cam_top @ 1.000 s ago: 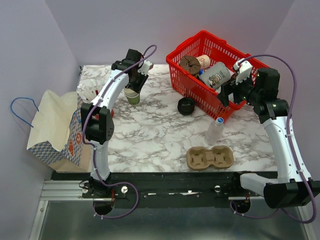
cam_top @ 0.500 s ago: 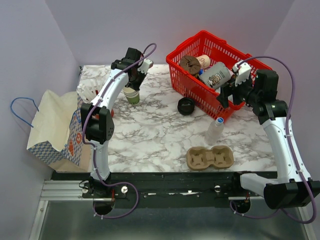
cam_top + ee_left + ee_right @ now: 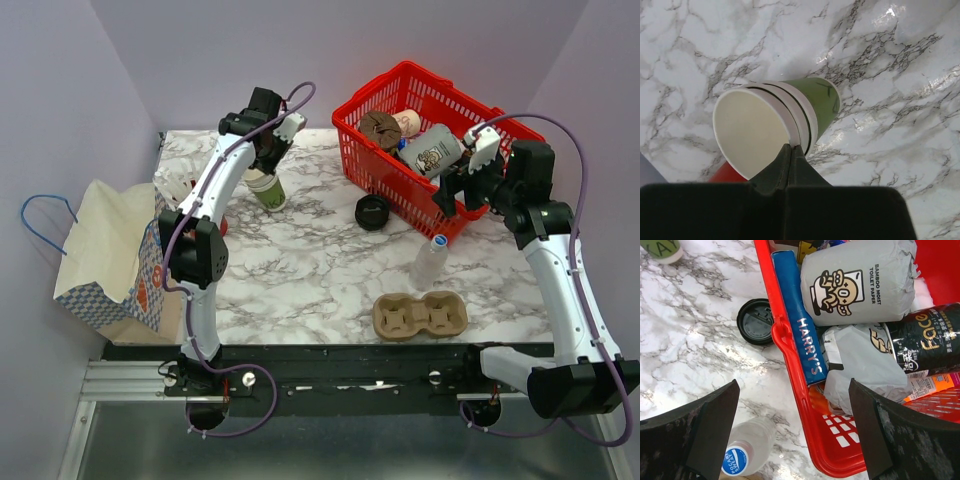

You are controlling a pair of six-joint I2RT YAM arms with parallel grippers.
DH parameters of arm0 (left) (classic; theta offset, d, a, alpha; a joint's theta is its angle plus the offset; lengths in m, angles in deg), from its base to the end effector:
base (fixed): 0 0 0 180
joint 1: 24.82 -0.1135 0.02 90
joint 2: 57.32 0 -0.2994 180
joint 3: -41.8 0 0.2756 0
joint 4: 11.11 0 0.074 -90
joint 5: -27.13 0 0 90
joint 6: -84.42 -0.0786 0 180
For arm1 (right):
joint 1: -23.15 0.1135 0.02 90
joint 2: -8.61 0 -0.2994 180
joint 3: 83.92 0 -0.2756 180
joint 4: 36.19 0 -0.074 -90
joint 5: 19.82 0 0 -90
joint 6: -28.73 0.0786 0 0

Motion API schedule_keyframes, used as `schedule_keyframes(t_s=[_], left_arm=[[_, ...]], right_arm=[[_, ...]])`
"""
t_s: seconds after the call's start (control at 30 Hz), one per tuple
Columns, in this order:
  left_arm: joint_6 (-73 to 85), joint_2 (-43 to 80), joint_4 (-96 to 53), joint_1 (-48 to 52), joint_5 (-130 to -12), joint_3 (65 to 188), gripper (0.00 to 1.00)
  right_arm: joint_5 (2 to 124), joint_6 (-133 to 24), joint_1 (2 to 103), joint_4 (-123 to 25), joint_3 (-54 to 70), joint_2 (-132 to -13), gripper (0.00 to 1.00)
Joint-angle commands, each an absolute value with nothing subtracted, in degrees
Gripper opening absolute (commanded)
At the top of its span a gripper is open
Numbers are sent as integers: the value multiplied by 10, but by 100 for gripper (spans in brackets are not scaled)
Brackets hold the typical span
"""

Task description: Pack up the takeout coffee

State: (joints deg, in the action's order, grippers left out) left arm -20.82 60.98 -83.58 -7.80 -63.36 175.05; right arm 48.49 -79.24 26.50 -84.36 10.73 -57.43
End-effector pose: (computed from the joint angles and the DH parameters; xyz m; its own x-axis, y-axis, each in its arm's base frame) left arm 0.4876 -0.1500 0.3195 -0.7002 0.4892 -0.5200 0.4987 0.8563 0.1342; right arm 0.2851 0.0458 0.4073 -0.3419 -0.3072 -0.8881 -0.5077 0.8557 -0.1005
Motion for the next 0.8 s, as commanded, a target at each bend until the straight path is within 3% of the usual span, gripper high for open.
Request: schedule_keyframes(t_s=[0.0, 0.33, 0.43, 0.53, 0.67, 0.77], left_arm=[[-280, 573, -846, -67, -544, 1755, 0], [-361, 540, -805, -37, -458, 1671, 0], [-296, 537, -833, -60, -545, 1721, 0], [-371, 527, -775, -29, -431, 1633, 0], [-332, 533, -819, -33, -494, 1682, 0], [-340, 532, -804, -32, -459, 1675, 0]], right_arm=[[470, -784, 264, -824, 116, -570, 99], [459, -772, 264, -817, 113, -578, 99], [457, -772, 264, -823, 103, -584, 99], [456, -773, 264, -821, 101, -588, 99], [449, -771, 264, -820, 97, -593, 99], [446, -766, 263, -817, 98, -598, 99]])
